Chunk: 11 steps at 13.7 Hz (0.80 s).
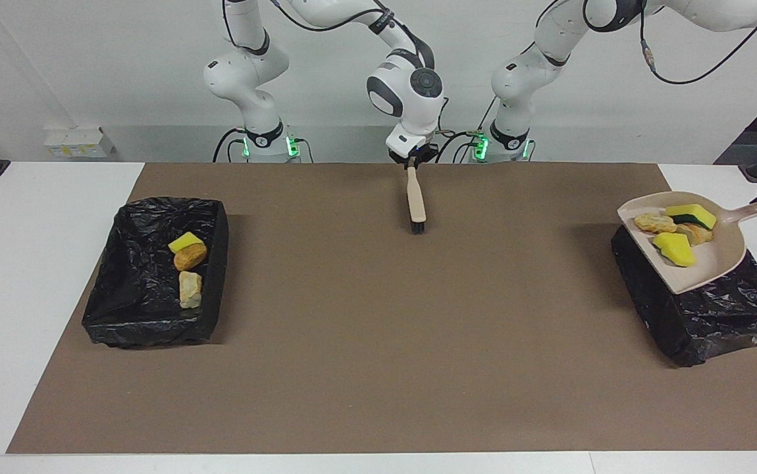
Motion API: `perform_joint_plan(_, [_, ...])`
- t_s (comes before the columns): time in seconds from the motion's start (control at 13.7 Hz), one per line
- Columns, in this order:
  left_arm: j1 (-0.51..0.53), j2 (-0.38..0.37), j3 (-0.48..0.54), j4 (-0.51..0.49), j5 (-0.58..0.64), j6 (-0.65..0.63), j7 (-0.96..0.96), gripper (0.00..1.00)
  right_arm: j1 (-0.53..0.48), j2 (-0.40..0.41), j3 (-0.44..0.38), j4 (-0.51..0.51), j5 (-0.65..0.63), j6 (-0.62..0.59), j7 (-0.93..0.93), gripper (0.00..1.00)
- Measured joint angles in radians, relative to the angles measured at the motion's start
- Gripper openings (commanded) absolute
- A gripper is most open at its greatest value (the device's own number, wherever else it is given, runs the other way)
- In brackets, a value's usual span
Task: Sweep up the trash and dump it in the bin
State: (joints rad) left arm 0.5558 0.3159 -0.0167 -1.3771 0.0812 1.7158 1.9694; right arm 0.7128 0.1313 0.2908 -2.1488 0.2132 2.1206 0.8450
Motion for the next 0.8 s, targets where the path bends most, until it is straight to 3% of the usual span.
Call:
perform_joint_plan(0.07, [0.007,0.002,0.001,0.001,0.046,0.04,0.013,0.0,0.0,0.0,-0.002,0.0,0.0,0.002,0.0,0.61])
perform_joint_plan(0.22, [0.003,0.006,-0.003,0.001,0.16,0.13,0.015,0.0,-0.002,0.0,-0.007,0.001,-0.001,0.004,0.0,0.65])
perform_joint_plan(0.29, [-0.006,0.009,-0.007,0.001,0.216,0.153,0.013,0.0,-0.004,0.001,-0.009,0.004,-0.001,0.007,0.0,0.76])
perform_joint_plan(0.36, [-0.023,0.011,-0.01,0.001,0.277,0.158,0.002,0.0,-0.014,0.004,-0.01,0.009,-0.004,0.016,0.0,1.0])
perform_joint_plan(0.8, [-0.16,0.005,-0.015,0.013,0.62,0.165,-0.104,0.0,-0.188,0.031,-0.014,0.12,-0.083,0.093,-0.011,1.0])
